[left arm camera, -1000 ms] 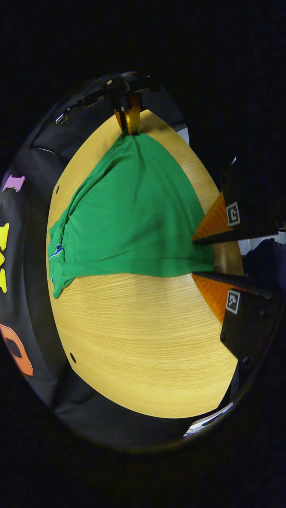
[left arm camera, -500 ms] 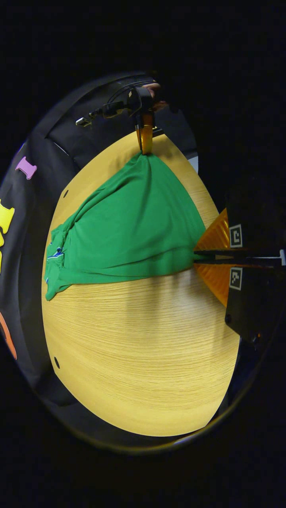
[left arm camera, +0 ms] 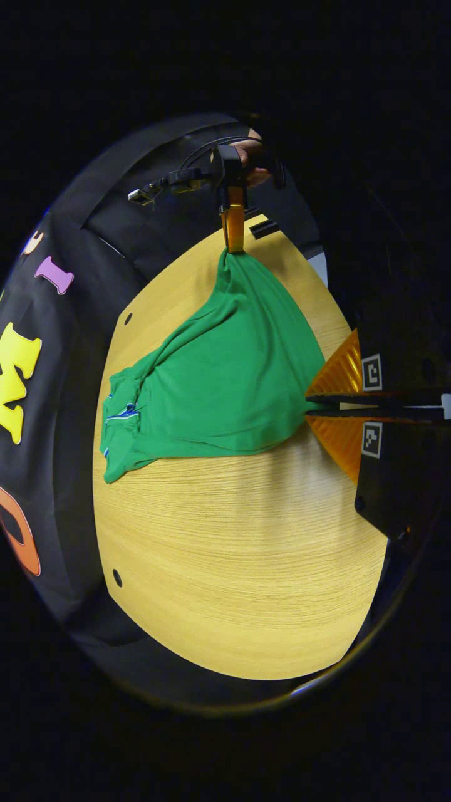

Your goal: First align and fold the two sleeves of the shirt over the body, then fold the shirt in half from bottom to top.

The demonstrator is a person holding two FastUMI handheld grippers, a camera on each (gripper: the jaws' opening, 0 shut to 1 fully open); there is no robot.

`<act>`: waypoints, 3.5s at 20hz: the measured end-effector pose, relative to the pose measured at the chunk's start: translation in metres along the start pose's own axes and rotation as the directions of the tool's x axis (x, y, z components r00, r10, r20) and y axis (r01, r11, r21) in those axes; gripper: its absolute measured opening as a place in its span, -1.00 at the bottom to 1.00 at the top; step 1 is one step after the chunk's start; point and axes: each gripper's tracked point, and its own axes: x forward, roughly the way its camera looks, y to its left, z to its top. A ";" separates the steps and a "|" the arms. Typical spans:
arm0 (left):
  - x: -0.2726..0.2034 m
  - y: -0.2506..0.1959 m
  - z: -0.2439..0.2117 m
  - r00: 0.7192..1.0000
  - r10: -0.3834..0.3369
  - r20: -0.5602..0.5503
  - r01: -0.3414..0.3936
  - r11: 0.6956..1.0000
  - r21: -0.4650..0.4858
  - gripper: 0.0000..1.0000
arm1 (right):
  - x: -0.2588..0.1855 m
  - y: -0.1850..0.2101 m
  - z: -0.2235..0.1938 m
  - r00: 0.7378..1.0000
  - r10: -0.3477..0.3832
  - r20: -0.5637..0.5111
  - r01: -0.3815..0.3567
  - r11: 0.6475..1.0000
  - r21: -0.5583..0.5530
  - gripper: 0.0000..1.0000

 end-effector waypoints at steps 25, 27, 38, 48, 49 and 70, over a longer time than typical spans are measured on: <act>-0.013 0.036 0.274 0.929 -0.035 0.368 0.034 0.999 0.010 -0.92 | -0.019 0.017 0.272 0.952 0.065 0.300 -0.068 0.998 -0.001 -0.94; -0.008 0.042 0.294 0.923 -0.036 0.383 0.032 0.999 0.018 -0.92 | -0.014 0.014 0.293 0.947 0.058 0.316 -0.057 0.998 -0.012 -0.94; 0.067 0.105 0.387 0.896 0.029 0.443 0.007 0.997 -0.080 -0.93 | 0.068 -0.001 0.401 0.927 0.011 0.376 0.016 0.998 -0.068 -0.89; 0.193 0.169 0.401 0.906 0.170 0.388 -0.150 0.985 -0.080 -0.92 | 0.191 -0.040 0.418 0.941 -0.059 0.334 0.081 0.995 -0.051 -0.94; 0.208 0.172 0.397 0.912 0.176 0.370 -0.158 0.984 -0.076 -0.92 | 0.202 -0.046 0.418 0.942 -0.070 0.329 0.095 0.994 -0.062 -0.94; 0.144 0.135 0.403 0.815 0.336 0.472 -0.374 0.927 -0.014 0.99 | 0.125 -0.021 0.405 0.860 -0.195 0.471 0.233 0.972 -0.024 0.87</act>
